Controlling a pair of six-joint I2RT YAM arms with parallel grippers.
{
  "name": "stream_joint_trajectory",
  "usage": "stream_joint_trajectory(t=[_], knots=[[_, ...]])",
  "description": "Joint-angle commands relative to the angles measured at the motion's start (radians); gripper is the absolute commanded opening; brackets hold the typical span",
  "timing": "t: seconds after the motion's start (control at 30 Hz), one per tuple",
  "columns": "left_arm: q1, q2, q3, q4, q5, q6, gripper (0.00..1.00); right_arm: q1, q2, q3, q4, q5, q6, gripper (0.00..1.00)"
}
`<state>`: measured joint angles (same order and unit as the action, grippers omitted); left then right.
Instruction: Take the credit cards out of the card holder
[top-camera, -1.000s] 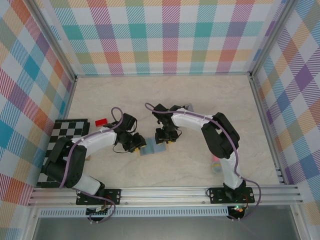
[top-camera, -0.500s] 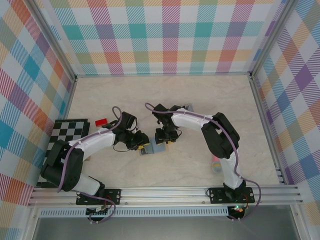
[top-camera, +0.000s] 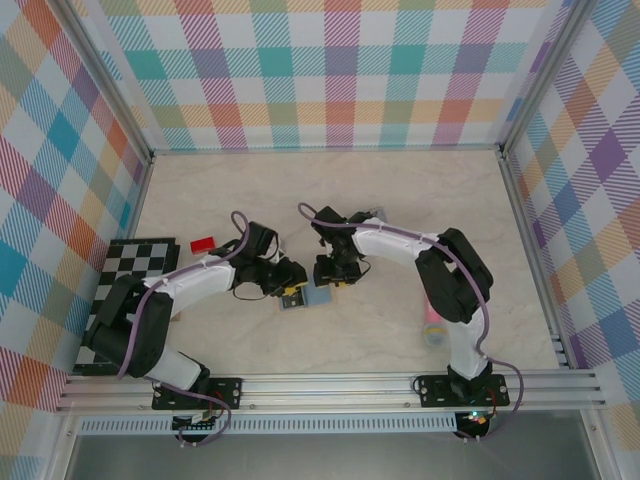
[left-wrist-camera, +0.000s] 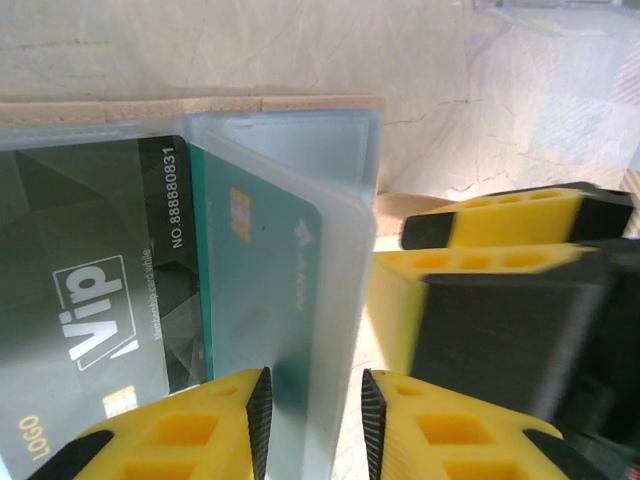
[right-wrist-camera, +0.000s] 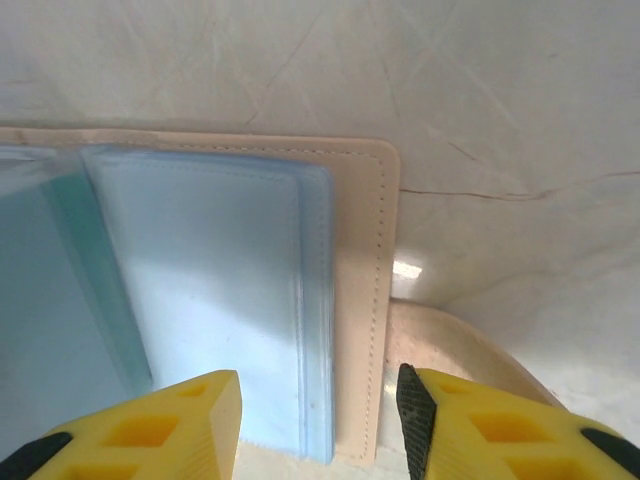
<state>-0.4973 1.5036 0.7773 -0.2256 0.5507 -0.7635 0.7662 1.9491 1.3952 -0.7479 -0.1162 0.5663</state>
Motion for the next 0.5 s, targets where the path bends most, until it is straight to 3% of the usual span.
stream_joint_trajectory(t=[0.0,0.3,0.47], knots=[[-0.018,0.026,0.029,0.046,0.037,-0.017,0.34,-0.012,-0.098,-0.031,0.020,0.058,0.037,0.46],[-0.034,0.048,0.071,0.077,0.034,-0.046,0.53,-0.027,-0.183,-0.057,0.038,0.105,0.042,0.47],[-0.026,0.006,0.079,-0.096,-0.126,-0.048,0.63,-0.027,-0.180,-0.055,0.047,0.076,0.021,0.47]])
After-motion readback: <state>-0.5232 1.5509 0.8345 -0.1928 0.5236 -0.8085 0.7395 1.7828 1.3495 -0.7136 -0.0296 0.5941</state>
